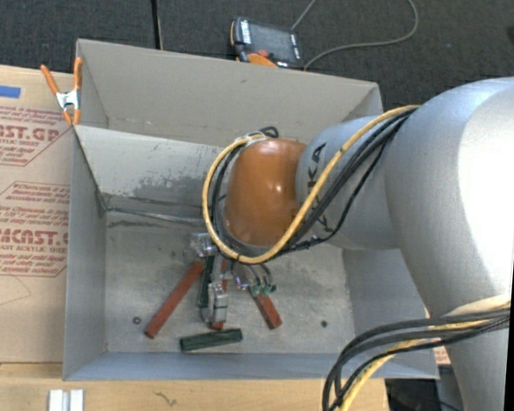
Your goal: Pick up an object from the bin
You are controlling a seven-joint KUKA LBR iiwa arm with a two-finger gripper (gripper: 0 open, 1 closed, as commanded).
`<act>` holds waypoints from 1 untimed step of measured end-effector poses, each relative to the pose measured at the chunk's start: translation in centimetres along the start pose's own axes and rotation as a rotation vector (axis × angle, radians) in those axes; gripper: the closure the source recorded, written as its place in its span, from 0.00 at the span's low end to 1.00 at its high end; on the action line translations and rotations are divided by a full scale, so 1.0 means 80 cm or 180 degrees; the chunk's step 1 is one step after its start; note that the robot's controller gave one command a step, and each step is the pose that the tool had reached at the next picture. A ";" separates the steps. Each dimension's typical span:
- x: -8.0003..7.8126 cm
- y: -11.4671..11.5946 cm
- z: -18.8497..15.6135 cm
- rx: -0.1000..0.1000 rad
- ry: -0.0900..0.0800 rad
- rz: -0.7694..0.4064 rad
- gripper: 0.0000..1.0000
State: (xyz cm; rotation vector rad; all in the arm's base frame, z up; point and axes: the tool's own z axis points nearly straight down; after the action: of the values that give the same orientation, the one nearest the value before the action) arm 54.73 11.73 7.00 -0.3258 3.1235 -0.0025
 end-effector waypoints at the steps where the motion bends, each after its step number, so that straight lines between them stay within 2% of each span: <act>1: 0.000 0.006 0.000 -0.0010 0.0000 -0.0016 1.00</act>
Offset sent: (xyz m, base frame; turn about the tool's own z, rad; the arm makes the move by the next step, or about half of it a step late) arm 0.0000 0.0000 0.0000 0.0000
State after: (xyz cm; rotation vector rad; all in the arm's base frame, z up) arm 54.63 12.16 7.03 -0.3336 3.1231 0.0025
